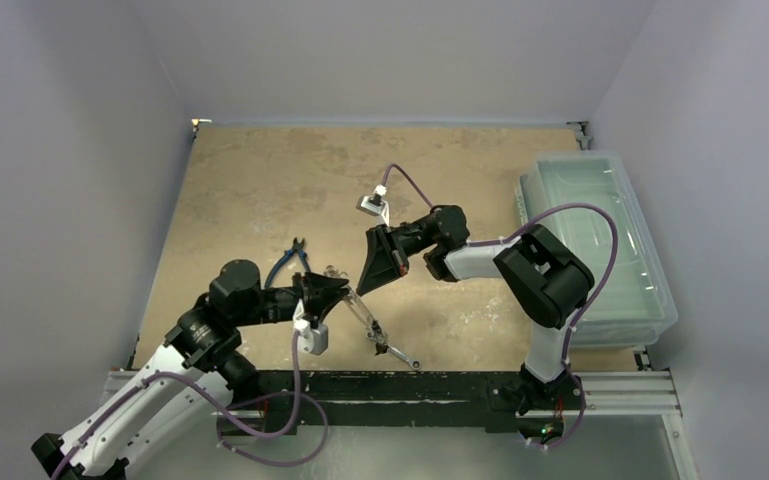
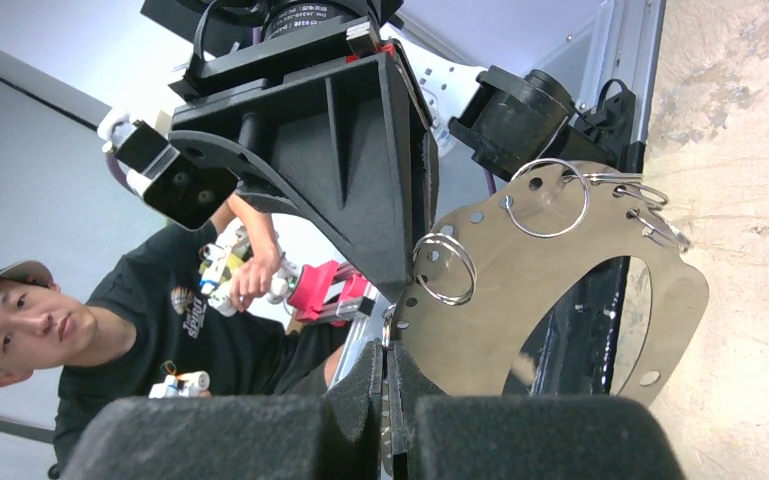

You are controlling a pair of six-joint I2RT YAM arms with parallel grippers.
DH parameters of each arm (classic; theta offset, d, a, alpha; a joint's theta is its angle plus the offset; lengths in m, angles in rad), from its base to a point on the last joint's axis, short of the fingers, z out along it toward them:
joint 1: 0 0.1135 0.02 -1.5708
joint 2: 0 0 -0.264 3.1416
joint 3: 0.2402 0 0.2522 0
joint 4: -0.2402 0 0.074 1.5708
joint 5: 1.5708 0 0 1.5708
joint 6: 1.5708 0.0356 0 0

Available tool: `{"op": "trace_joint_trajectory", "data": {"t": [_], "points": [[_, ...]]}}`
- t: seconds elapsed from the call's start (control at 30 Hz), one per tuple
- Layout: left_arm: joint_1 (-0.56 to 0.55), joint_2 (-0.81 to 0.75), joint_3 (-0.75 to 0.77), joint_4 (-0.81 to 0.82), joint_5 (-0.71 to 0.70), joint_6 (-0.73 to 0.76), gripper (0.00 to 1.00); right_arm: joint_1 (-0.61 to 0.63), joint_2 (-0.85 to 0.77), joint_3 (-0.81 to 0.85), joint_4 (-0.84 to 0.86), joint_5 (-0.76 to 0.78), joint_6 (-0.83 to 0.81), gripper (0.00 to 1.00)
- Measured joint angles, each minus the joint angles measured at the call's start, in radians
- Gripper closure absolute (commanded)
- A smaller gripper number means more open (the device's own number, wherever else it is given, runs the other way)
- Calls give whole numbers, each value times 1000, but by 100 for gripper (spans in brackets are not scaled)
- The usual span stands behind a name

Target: Remove the keys from the keyring

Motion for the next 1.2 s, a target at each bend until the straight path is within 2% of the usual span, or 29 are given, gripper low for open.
{"op": "trace_joint_trajectory", "data": {"t": [0.17,0.3,0.9,1.2], "points": [[0,-40,-25,65,-39,-153,80,0,0,0,0,4,0,100],[0,-61,-35,74,-44,-214,80,0,0,0,0,5,0,100],[0,-93,-68,41,-14,-235,79,-1,0,0,0,11,0,100],[0,-89,-99,61,-9,-309,78,-3,-1,0,1,29,-21,100]]}}
